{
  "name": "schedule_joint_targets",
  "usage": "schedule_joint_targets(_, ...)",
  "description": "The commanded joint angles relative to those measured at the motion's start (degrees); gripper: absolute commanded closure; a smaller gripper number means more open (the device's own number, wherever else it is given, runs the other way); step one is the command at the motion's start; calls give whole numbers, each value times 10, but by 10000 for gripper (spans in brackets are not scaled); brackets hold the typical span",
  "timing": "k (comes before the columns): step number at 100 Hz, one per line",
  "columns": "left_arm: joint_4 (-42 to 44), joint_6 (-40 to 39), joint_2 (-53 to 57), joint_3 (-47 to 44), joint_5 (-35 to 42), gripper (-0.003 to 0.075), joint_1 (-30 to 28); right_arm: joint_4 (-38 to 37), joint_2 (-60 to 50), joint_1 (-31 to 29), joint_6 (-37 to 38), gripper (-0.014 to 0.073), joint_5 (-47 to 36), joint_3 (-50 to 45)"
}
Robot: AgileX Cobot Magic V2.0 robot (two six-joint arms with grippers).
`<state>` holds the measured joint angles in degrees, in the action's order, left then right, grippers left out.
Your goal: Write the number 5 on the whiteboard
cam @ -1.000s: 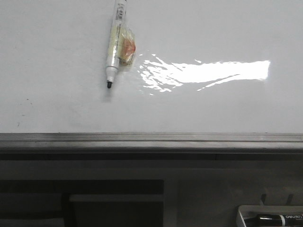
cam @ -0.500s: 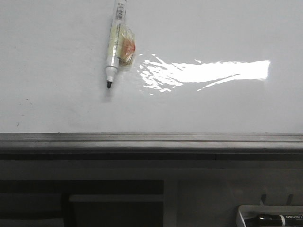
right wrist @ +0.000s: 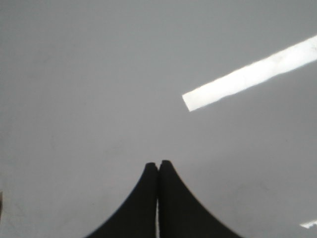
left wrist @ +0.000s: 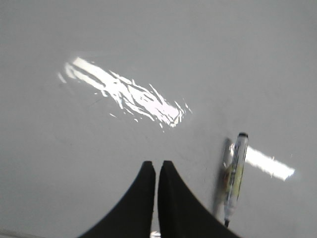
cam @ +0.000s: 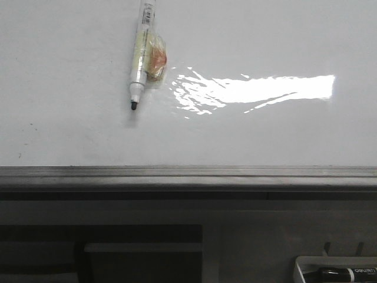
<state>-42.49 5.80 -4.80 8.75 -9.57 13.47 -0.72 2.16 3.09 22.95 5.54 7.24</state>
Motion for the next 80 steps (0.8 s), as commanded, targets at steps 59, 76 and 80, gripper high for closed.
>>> schedule_joint_targets(59,-42,208,-520,318,-167,404,92,-43,268,127,-111,206,163,232)
schedule_joint_targets(76,-46,208,-592,355,-89,405,179,-43,289,139,-111,206,162,232)
schedule_joint_targets(80,-46,208,-605,363,-76,405,196,-43,290,139,-111,206,162,232)
